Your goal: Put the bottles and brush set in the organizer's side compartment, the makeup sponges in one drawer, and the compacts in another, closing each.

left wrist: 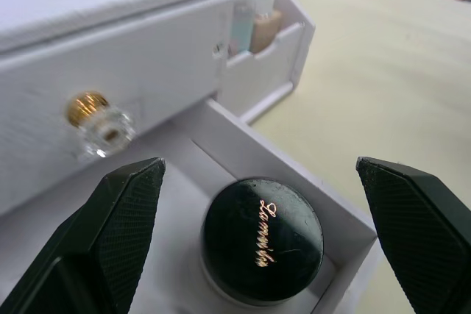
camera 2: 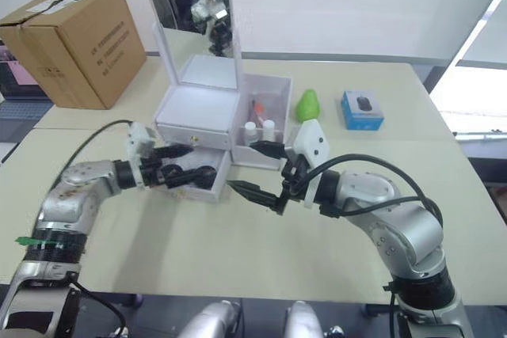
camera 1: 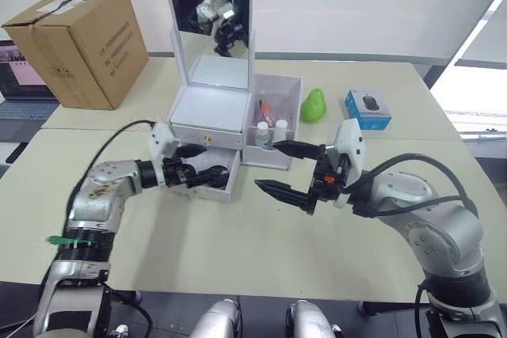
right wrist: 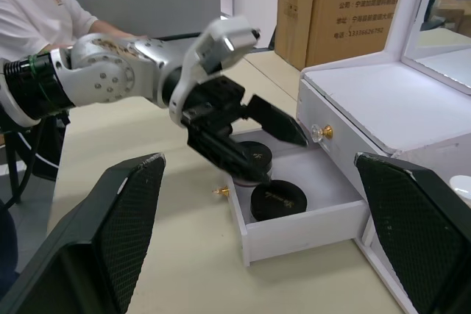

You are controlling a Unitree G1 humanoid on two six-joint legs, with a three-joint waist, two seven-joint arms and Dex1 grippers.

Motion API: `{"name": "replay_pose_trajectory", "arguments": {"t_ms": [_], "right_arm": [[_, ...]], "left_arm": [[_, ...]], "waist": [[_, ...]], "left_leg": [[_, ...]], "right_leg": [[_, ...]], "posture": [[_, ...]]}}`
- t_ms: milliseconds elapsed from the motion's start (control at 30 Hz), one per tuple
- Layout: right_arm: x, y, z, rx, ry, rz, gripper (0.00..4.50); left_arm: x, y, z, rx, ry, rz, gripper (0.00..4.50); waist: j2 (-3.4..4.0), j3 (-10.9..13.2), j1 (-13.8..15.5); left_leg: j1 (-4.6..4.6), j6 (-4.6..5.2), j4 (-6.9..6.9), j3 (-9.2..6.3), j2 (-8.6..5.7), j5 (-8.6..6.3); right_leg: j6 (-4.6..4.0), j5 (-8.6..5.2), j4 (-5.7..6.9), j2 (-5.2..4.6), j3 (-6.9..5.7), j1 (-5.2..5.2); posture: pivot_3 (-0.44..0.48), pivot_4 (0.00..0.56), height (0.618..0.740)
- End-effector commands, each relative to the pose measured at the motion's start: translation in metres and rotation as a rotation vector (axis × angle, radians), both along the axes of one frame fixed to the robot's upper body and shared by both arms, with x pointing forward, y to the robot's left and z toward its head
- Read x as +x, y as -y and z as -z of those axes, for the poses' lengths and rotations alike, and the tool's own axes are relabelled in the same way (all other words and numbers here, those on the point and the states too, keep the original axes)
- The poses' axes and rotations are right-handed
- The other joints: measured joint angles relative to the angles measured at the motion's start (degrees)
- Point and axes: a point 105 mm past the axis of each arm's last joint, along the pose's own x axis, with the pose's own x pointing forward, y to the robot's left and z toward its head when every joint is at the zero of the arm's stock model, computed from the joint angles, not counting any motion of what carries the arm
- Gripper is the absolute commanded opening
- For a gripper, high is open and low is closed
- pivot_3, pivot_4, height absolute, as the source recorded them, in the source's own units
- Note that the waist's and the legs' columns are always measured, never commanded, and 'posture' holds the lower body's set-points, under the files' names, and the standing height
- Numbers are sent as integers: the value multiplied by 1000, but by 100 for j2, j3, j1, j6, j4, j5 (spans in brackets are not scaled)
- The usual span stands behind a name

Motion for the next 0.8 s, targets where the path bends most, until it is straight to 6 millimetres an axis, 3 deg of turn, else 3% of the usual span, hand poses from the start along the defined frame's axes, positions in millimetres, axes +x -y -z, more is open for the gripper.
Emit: {"name": "replay_pose_trajectory", "arguments": {"t_ms": [33,167,200,400,667,800], "right_arm": [[-4,5,-9,8,52,12,4500],[-3,9,-8,7,49,27,4500],[-3,10,-7,7,48,29,4500],[-4,12,-4,6,40,31,4500],[-4,11,-4,7,37,23,4500],[-4,13,-2,5,37,30,4500]], "left_arm": [[-21,-29,-31,-12,48,-26,4486],[-48,-61,-26,46,-25,-75,4486],[-53,-67,-23,64,-36,-86,4304],[-83,-74,-4,107,-134,-55,2680],[-85,-65,12,123,-159,-47,40],[-77,-62,28,198,-160,-64,13]], "waist": [[0,-1,-39],[5,2,-48],[5,3,-43],[-3,11,61],[-15,6,65],[-17,5,40]], "left_leg": [[4,0,-3,0,1,0],[33,0,-23,14,3,-3],[37,-27,-26,24,4,-21],[26,-37,-25,80,20,-30],[-15,-23,-15,187,79,-27],[-13,-18,-15,197,89,-24]], "right_leg": [[-1,1,2,3,5,-3],[-4,-1,2,10,40,-1],[-5,-1,3,10,52,-2],[-50,6,0,9,81,-35],[-113,40,-8,22,97,-68],[-118,42,-7,27,99,-69]], "posture": [[0,150,737],[0,150,737],[0,150,737],[0,150,737],[0,150,737],[0,150,737]]}}
